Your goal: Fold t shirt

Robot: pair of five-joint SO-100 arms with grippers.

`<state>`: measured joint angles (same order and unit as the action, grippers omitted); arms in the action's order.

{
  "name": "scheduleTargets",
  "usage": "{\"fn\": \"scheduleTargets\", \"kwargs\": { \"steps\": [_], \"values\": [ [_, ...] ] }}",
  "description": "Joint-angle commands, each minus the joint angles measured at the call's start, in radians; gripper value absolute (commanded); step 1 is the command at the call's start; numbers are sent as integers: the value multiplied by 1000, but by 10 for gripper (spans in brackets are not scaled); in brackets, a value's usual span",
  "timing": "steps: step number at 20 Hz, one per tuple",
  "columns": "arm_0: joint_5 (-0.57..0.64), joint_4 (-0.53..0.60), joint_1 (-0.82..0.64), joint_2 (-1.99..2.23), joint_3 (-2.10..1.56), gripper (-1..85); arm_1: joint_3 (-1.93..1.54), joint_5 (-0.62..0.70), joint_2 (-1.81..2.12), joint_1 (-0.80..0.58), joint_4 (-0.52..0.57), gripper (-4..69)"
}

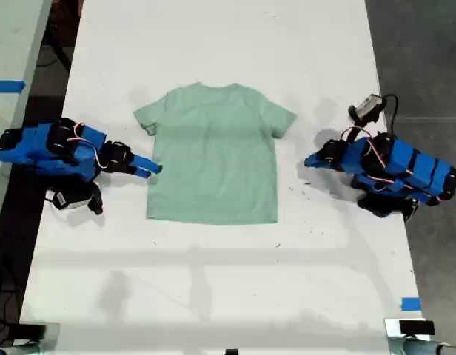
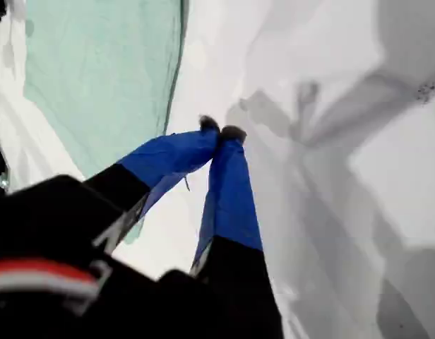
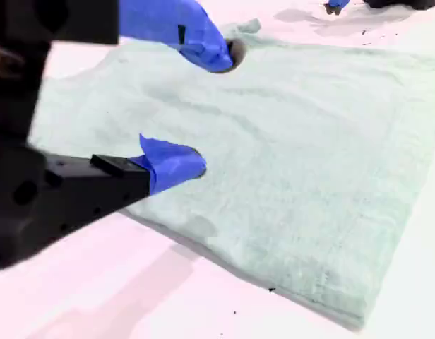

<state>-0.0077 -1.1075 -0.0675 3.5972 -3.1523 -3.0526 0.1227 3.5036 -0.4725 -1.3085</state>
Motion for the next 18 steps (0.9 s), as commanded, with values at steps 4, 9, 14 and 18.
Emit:
{"fn": "scheduleTargets", "kwargs": {
  "steps": [4, 9, 14, 18],
  "values": [
    [2, -3, -6, 6, 14, 201, -26, 101, 6, -6, 57, 15],
    [2, -3, -6, 6, 14, 201, 508, 379, -627, -264, 49, 109],
    [2, -3, -6, 6, 14, 201, 1065, 578, -1266, -463, 43, 254],
    [2, -3, -6, 6, 14, 201, 1307, 615, -1600, -541, 150, 280]
  ]
}}
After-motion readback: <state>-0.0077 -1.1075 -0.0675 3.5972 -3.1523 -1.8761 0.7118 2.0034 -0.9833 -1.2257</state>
